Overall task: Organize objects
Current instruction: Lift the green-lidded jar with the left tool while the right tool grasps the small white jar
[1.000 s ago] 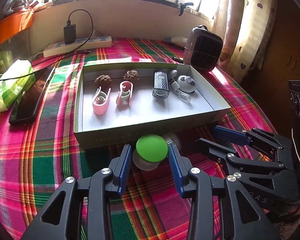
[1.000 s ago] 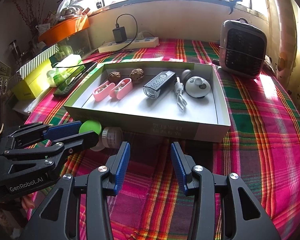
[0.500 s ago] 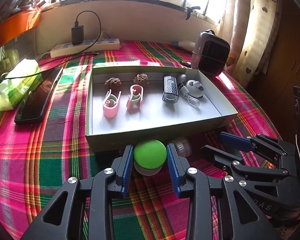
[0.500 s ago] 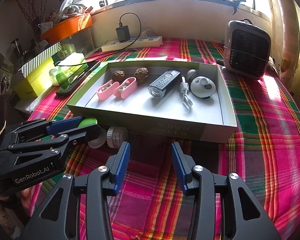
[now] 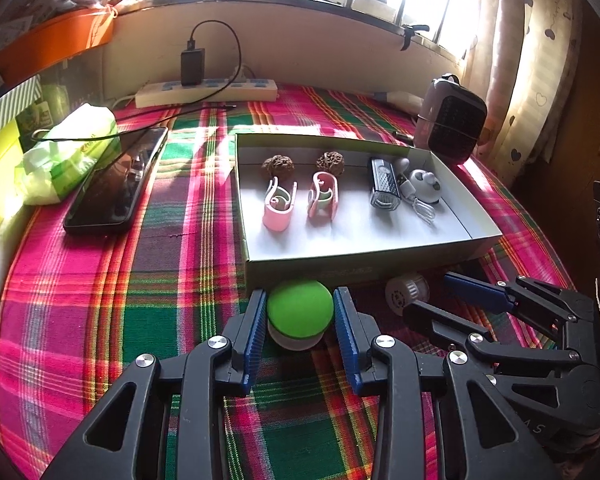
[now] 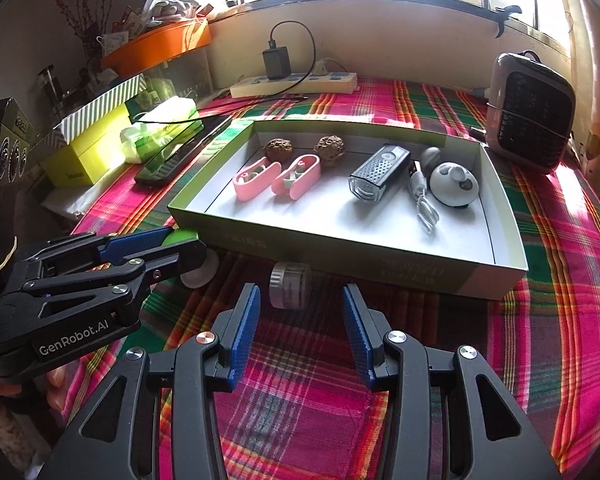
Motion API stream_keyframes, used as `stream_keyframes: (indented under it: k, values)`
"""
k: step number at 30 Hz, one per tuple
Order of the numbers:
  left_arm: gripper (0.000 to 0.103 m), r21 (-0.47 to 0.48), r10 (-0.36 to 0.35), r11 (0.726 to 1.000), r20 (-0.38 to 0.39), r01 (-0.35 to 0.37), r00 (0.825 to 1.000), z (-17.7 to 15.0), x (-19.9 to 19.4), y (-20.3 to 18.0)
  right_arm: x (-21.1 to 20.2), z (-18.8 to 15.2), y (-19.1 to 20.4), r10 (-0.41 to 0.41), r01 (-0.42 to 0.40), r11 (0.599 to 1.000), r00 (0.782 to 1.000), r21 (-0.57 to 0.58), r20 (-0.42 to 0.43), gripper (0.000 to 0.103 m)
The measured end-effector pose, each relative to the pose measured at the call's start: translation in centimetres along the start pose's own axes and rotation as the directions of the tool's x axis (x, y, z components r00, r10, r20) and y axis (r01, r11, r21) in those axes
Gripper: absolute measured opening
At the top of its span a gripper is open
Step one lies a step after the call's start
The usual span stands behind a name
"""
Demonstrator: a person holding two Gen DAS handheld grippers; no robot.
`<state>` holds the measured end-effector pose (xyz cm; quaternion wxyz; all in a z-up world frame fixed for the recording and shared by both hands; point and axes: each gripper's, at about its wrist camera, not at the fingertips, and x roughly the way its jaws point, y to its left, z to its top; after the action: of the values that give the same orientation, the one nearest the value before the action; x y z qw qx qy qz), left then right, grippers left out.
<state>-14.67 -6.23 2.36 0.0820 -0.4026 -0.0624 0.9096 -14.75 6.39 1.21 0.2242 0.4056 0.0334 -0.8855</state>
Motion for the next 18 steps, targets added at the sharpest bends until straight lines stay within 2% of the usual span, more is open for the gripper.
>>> stream_keyframes:
  k: [15, 18]
  values:
    - [0.031, -0.011, -0.016, 1.000, -0.025, 0.016, 1.000, -0.3, 0.6, 0.1, 1.3, 0.5, 0.2, -0.016, 0.016, 1.000, 1.000, 0.000, -0.020, 0.043]
    - [0.031, -0.011, -0.017, 1.000, -0.030, 0.017, 0.999, -0.3, 0.8, 0.2, 1.3, 0.5, 0.3, -0.024, 0.024, 1.000, 0.999, -0.007, -0.022, 0.038]
